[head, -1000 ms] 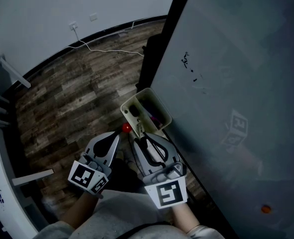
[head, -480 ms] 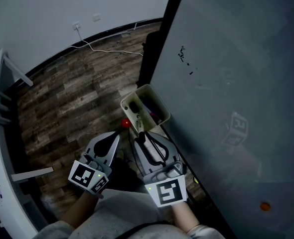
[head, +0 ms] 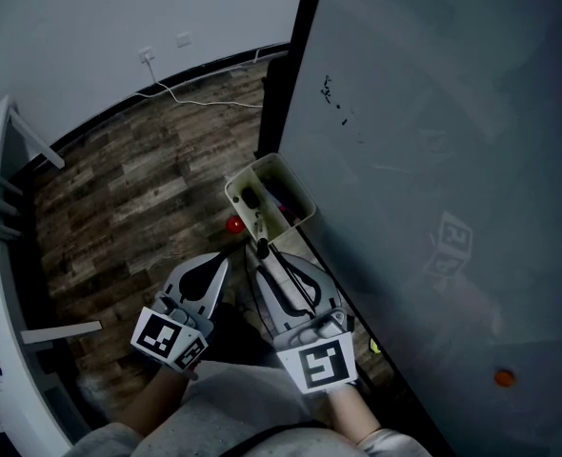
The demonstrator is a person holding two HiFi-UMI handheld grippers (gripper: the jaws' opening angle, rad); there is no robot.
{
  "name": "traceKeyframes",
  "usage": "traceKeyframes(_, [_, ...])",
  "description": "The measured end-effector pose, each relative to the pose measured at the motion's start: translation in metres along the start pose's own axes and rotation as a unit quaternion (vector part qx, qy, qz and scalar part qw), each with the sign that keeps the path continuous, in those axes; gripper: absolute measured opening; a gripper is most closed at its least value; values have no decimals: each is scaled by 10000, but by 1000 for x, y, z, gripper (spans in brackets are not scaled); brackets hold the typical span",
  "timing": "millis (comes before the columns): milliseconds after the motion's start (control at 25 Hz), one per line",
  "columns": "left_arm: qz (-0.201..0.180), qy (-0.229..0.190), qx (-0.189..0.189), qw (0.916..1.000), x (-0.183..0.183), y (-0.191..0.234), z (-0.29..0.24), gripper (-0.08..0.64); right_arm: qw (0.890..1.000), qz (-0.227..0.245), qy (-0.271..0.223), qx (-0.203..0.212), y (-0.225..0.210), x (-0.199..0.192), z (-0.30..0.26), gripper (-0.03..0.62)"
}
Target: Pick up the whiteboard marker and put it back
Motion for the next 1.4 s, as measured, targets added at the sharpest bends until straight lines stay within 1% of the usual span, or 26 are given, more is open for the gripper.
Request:
traceKeyframes(200, [-41, -49, 24, 10000, 4, -9, 8, 15, 10000, 7, 50, 45, 8, 1, 7, 115])
traceKeyframes(320, [-75, -84, 13, 9999, 6, -15, 10, 15, 9999, -123, 69, 47, 12, -3, 8, 58])
traceKeyframes(440, [-139, -110, 0, 9998, 5, -19, 13, 15, 9993, -354, -26, 82, 16, -8, 8, 32])
traceKeyframes(520, [-172, -123, 11, 9998, 5, -22, 16, 15, 9987, -491, -133, 84, 18, -8, 11, 26])
traceKeyframes(600, [-186, -140, 35, 9997, 5, -25, 19, 15, 9983, -539, -205, 111, 21, -7, 13, 23])
traceKeyframes(960, [-225, -224, 82, 9995, 12, -37, 30, 15, 9985, -389, -271, 257, 38, -1, 21, 20])
traceKeyframes(1240, [-233, -230, 81, 9994, 11, -36, 30, 15, 9981, -457, -336, 258, 39, -1, 19, 20])
traceKeyframes(1400, [-226, -209, 66, 9995, 9, -36, 32, 15, 9973, -581, -373, 232, 38, -2, 19, 20])
Point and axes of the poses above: the fingertips, and each gripper's own axes: z backward along the fingers, y to its left, x out of its top, the point moved 2 cm from there along z, backward along the fingers, and after that the axes turned 6 degrees about -z, right-handed, at the moved point
